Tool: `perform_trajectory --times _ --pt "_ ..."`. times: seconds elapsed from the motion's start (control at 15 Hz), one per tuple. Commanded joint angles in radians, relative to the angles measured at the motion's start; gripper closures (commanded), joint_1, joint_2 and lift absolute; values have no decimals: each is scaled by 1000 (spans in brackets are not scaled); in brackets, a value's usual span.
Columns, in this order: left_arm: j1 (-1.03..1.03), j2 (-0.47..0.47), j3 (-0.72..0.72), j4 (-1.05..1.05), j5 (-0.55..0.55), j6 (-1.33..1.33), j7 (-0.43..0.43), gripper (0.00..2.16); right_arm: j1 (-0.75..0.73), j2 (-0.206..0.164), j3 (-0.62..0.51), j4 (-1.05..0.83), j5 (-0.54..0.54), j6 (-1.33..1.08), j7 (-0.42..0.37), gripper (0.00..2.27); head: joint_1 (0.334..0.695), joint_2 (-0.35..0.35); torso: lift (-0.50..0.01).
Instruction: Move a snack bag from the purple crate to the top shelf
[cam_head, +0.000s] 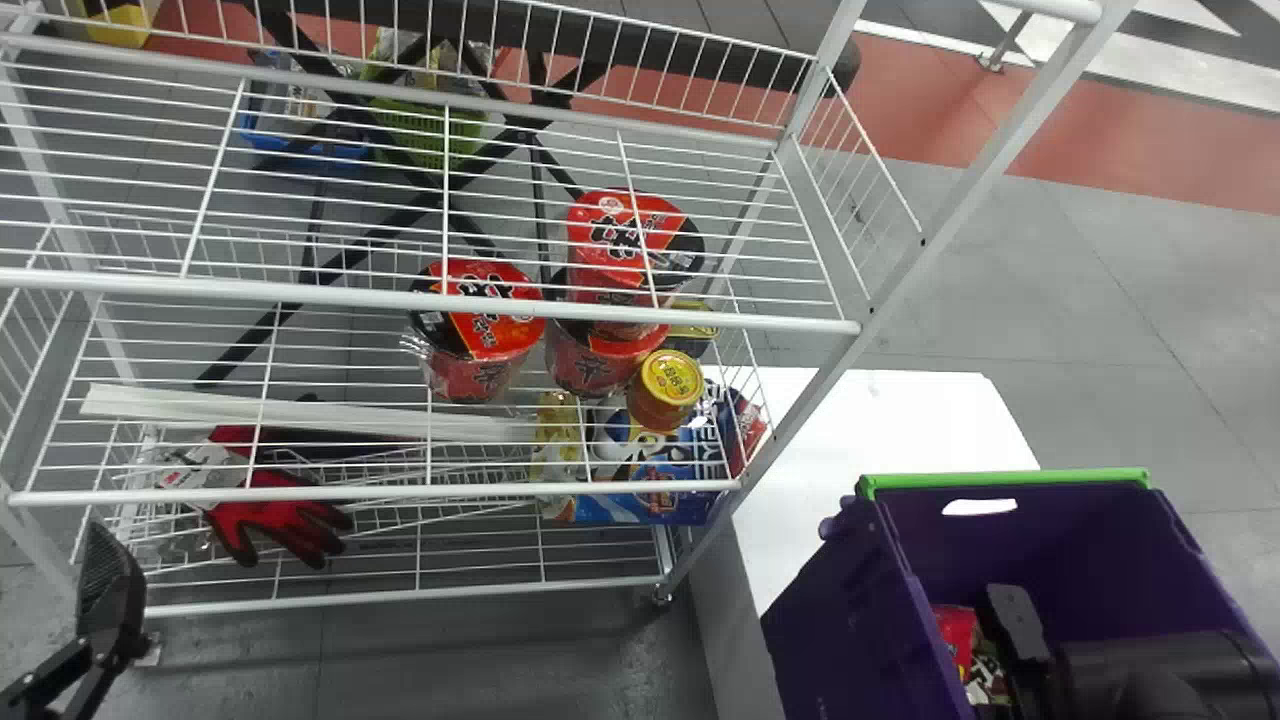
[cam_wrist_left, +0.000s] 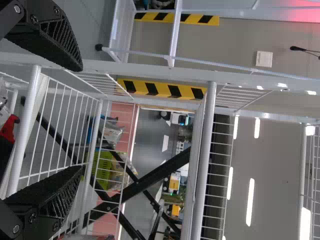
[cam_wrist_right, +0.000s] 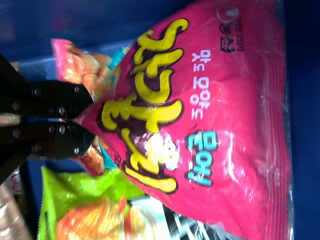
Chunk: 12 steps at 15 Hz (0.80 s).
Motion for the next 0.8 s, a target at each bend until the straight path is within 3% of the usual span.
perform_trajectory --times 0.0,0.47,0.73 --pt "0 1 -1 0 1 0 0 124 10 6 -37 -34 -6 48 -3 1686 695 -350 -431" --pt "0 4 -4 0 1 -9 0 124 36 15 -81 -66 -26 88 -3 1686 695 -350 -403" --pt "0 4 -4 8 1 -21 -5 124 91 44 -133 -123 -57 57 26 1686 695 -350 -386"
